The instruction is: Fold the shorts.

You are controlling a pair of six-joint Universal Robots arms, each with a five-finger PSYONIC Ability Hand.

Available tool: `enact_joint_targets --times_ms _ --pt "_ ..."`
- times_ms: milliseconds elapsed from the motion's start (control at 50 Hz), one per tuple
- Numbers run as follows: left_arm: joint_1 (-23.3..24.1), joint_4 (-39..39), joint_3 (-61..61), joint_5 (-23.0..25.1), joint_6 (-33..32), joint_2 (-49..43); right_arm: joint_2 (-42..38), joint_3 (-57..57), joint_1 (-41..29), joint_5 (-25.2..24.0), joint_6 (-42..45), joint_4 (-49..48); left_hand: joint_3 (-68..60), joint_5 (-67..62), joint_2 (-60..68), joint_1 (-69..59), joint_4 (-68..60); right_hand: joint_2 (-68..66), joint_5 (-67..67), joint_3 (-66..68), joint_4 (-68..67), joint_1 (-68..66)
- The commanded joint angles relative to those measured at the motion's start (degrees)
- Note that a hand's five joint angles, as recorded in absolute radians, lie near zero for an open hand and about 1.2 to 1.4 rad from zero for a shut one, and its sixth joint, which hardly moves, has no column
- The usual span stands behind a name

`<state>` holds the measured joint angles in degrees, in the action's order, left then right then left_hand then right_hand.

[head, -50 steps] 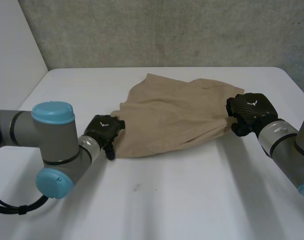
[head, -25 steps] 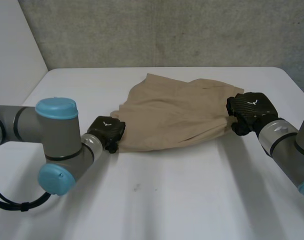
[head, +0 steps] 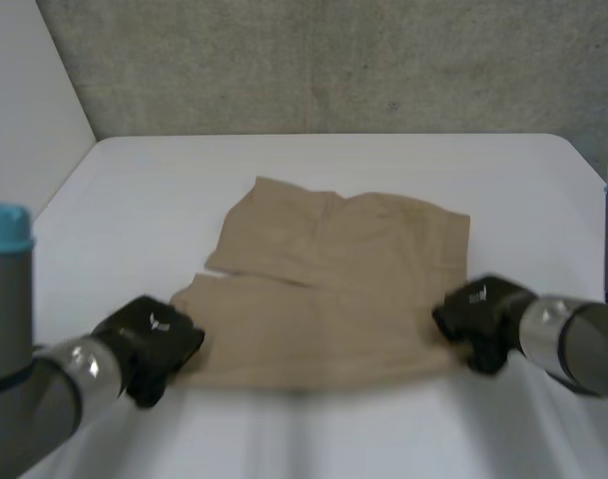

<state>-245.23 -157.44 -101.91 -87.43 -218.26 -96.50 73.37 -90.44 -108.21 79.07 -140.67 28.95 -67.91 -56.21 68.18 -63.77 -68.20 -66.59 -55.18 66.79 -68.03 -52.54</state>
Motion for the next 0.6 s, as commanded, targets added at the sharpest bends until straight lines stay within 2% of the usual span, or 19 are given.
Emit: enact_joint_targets --times_ms 20,80,160,220,280,300,440,540,600 --pt "0.37 3.89 -6.81 -0.19 -6.83 12.20 5.64 -7.21 0.63 -3.30 14.10 13.94 -12.09 -13.79 11.82 -16.23 -11.80 -13.41 -14.82 13.21 -11.97 -27.46" --pt "0.46 4.07 -6.20 -0.02 -7.01 15.02 6.52 -7.48 0.63 -6.55 15.78 14.12 -12.09 -13.79 11.82 -16.23 -11.80 -13.41 -14.82 13.21 -11.97 -27.46" --pt "0.63 0.83 -3.74 -0.02 -7.01 13.54 6.61 -4.41 1.94 -10.42 14.46 13.42 -12.09 -13.79 11.82 -16.23 -11.80 -13.41 -14.82 13.21 -11.97 -27.46" --pt "0.81 -2.16 -1.63 -0.19 -7.09 9.33 6.53 -2.64 2.83 -11.31 12.70 12.63 -12.09 -13.79 11.82 -16.23 -11.80 -13.41 -14.82 13.21 -11.97 -27.46" --pt "1.25 -6.81 3.72 -0.37 -5.95 1.25 5.30 1.40 4.23 -11.75 7.69 8.93 -12.09 -13.79 11.82 -16.23 -11.80 -13.41 -14.82 13.21 -11.97 -27.46" --pt "1.51 -8.13 6.00 -0.46 -5.86 -1.56 1.64 4.71 4.23 -11.14 4.56 3.98 -12.09 -13.79 11.82 -16.23 -11.80 -13.41 -14.82 13.21 -11.97 -27.46" --pt "4.49 -14.64 21.56 -1.33 -3.93 -17.30 -5.59 11.68 4.06 -7.27 2.25 -1.26 -12.09 -13.79 11.82 -16.23 -11.80 -13.41 -14.82 13.21 -11.97 -27.46" --pt "5.20 -20.25 35.26 -4.76 -4.28 -29.07 -12.62 18.26 3.79 -1.31 -1.27 -7.57 -12.09 -13.79 11.82 -16.23 -11.80 -13.41 -14.82 13.21 -11.97 -27.46" --pt "5.55 -24.48 39.76 -4.76 -4.81 -33.22 -14.65 19.68 3.79 1.95 -1.62 -10.30 -12.09 -13.79 11.82 -16.23 -11.80 -13.41 -14.82 13.21 -11.97 -27.46"
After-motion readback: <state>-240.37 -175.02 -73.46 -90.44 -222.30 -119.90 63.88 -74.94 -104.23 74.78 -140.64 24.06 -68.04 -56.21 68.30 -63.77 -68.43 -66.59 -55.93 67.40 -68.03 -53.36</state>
